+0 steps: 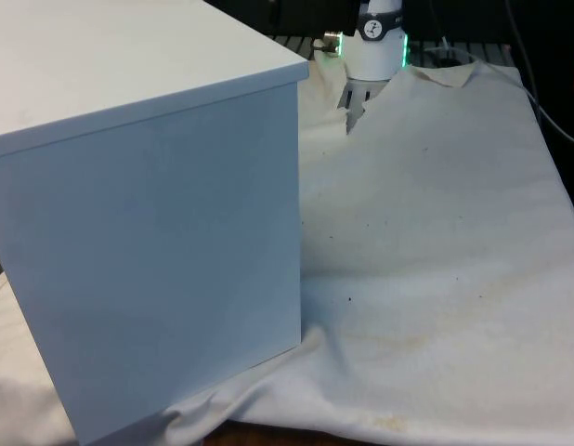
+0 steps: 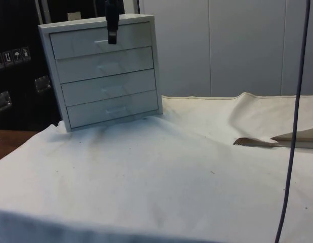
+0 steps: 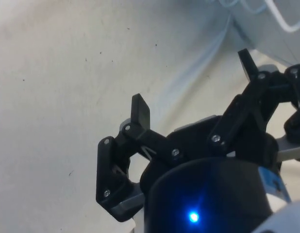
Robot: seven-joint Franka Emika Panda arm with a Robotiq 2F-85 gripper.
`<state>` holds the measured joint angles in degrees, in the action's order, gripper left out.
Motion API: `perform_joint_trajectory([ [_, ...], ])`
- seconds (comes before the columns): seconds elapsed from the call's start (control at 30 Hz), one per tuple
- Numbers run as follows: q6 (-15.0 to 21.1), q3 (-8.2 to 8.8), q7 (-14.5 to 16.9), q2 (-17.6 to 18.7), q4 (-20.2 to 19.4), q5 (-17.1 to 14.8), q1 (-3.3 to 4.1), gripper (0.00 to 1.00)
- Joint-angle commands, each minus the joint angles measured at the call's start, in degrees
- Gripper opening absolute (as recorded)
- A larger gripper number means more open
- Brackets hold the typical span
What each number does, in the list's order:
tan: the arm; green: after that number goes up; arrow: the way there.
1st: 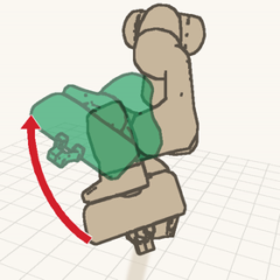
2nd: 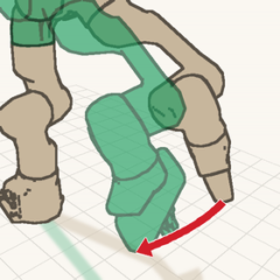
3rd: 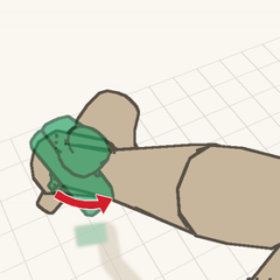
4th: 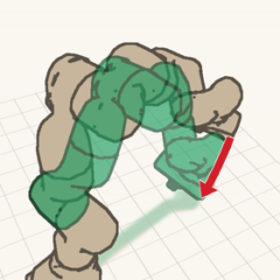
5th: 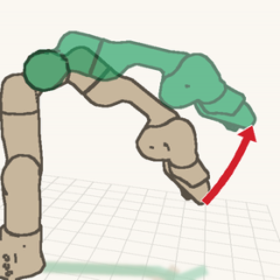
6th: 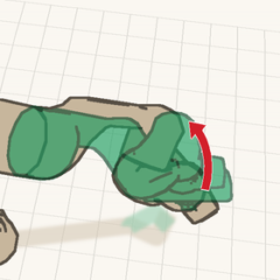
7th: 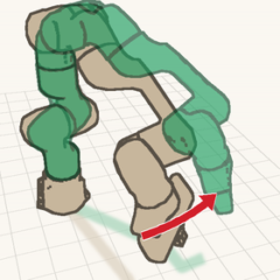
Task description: Open the drawer, then close it.
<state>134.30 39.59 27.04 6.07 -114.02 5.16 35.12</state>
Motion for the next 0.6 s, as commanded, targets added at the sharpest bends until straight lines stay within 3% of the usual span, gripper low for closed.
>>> perform_joint_trajectory([
  [0.0,0.9,0.11,0.3,0.1,-0.2,0.5,-0.06,1.00],
  [0.17,0.9,0.40,1.5,0.1,-0.2,0.0,-0.06,1.00],
  [0.4,4.5,0.92,5.3,-0.3,-1.4,-0.4,-0.17,1.00],
  [0.43,3.7,1.03,4.5,0.0,-1.0,-0.2,-0.11,1.00],
  [0.57,4.9,1.03,6.8,-0.2,-1.5,-0.2,-0.17,1.00],
])
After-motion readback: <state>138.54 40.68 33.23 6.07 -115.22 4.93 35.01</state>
